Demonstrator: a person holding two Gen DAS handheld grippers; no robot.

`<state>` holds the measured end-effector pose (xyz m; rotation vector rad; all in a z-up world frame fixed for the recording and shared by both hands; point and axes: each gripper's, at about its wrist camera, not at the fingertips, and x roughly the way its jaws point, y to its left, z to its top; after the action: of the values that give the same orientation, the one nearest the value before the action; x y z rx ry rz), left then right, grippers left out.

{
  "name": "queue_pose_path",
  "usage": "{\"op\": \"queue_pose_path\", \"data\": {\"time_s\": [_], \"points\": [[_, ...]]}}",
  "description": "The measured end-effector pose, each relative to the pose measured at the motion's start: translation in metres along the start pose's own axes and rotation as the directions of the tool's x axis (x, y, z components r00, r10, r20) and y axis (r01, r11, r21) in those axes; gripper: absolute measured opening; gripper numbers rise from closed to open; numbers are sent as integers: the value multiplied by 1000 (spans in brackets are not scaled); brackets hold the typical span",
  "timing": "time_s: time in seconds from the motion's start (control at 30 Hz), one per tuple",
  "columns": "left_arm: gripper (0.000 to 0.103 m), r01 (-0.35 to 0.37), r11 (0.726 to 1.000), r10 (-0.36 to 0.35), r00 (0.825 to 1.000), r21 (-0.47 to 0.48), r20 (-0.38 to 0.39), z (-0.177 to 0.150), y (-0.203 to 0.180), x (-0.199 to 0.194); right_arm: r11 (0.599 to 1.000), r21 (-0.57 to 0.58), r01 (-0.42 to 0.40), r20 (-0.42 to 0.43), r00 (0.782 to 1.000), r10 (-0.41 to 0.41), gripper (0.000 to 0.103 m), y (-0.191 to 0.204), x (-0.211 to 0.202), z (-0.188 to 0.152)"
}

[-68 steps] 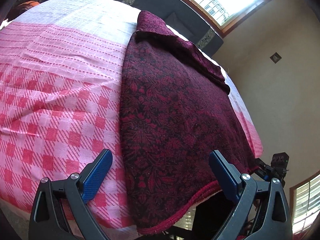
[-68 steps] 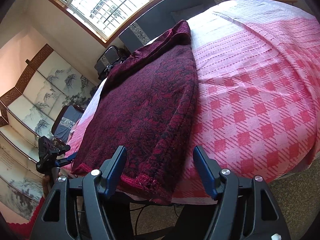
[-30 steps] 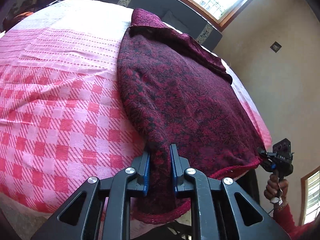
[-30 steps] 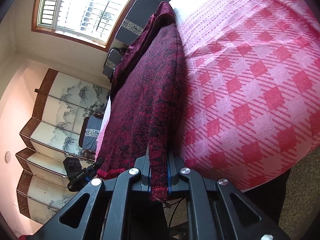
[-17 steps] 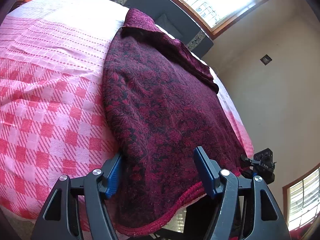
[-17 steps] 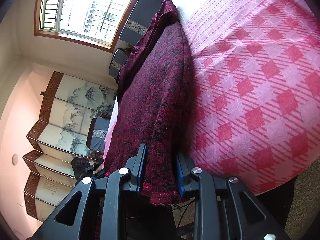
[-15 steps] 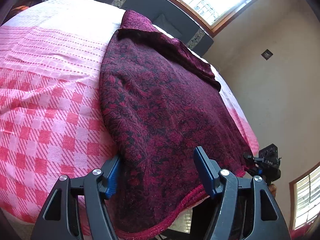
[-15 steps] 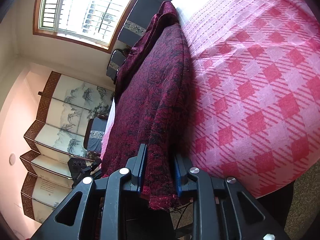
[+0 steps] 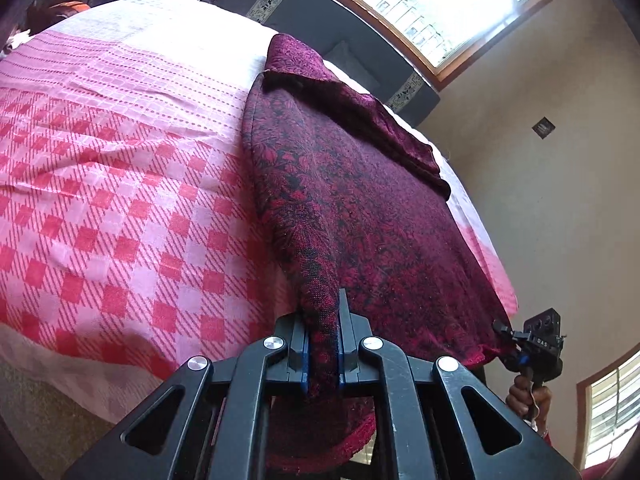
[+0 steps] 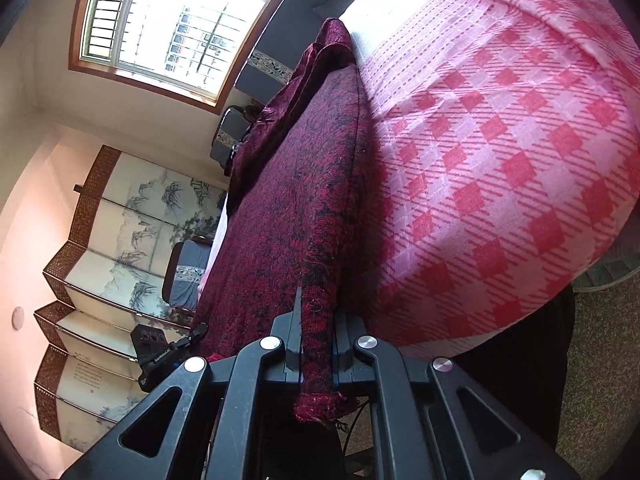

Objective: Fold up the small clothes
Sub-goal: 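Lift the hem with both tools and fold it toward the collar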

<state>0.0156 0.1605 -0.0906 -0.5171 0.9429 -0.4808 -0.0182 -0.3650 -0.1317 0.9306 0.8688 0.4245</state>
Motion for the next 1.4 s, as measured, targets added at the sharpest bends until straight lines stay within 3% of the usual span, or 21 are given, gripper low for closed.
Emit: {"op": "queue_pose_path", "data": {"time_s": [0.37, 0.57, 0.8, 1.0, 1.13, 1.4], "points": [[9, 33, 999, -34, 999, -15, -31, -70, -9, -40, 998, 56, 2, -25, 1000, -1, 7, -8, -40, -52], [9, 100, 993, -101, 995, -63, -15, -76, -12, -61, 992, 121, -28, -24, 999, 31, 7, -11, -60, -73], [9, 139, 990, -137, 989, -20, 54, -36, -38, -81, 996, 45, -76, 7, 997, 76, 7, 28, -74, -44], [9, 167, 986, -164, 980, -15, 110, 25, -57, -78, 996, -20, -90, 24, 996, 91, 7, 61, -70, 14], [10, 195, 980, -186, 971, -50, 148, 73, -62, -62, 995, -40, -94, 42, 994, 96, 7, 71, -57, 61], [10, 127, 984, -107, 981, -121, 163, 153, -43, 10, 997, 17, -79, 47, 996, 78, 7, 56, -1, 144]]}}
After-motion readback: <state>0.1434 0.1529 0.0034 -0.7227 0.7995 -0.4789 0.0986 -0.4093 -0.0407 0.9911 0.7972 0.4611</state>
